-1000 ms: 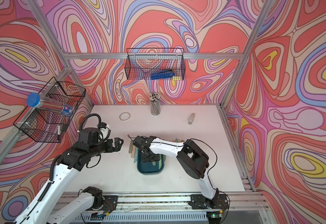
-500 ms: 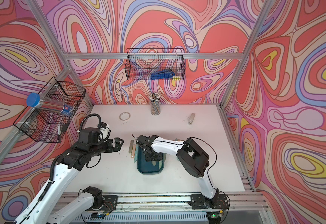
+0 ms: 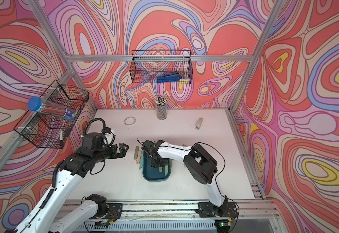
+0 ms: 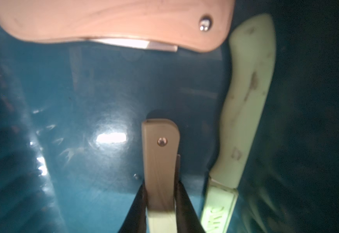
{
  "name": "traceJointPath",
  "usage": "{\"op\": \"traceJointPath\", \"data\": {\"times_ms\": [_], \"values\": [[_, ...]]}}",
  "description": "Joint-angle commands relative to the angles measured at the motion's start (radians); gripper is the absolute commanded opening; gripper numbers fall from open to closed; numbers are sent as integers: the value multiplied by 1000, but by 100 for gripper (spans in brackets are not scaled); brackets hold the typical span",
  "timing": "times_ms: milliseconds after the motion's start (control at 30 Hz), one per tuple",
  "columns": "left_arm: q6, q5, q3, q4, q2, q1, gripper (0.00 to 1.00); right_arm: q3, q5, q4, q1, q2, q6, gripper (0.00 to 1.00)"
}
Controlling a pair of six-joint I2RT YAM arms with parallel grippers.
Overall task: Take the fruit knife out of the storage box
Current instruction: Pick up the fruit knife from the storage box, then place the fruit knife at the center of the board.
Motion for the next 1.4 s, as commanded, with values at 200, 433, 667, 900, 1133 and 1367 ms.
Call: {"op": "traceJointPath", "data": {"times_ms": [200,433,667,900,1133,1367], "values": [[11,0,-6,10,2,-2,100,63,60,-49,-4,-65,-55,14],[11,2,-6,8,5,-3,100,99,94,-82,-4,-109,-78,15],[11,5,-5,10,9,-3,100,115,136,-136,-48,-196,-96,16],[13,7,-4,11,13,-3,100,27,150,-169,-217,-376,-152,17],[12,9,-6,11,15,-3,100,-163,83,-136,-530,-517,-272,17],[12,12,-6,12,17,-3,100,-324,-3,-57,-766,-511,-363,17]]}}
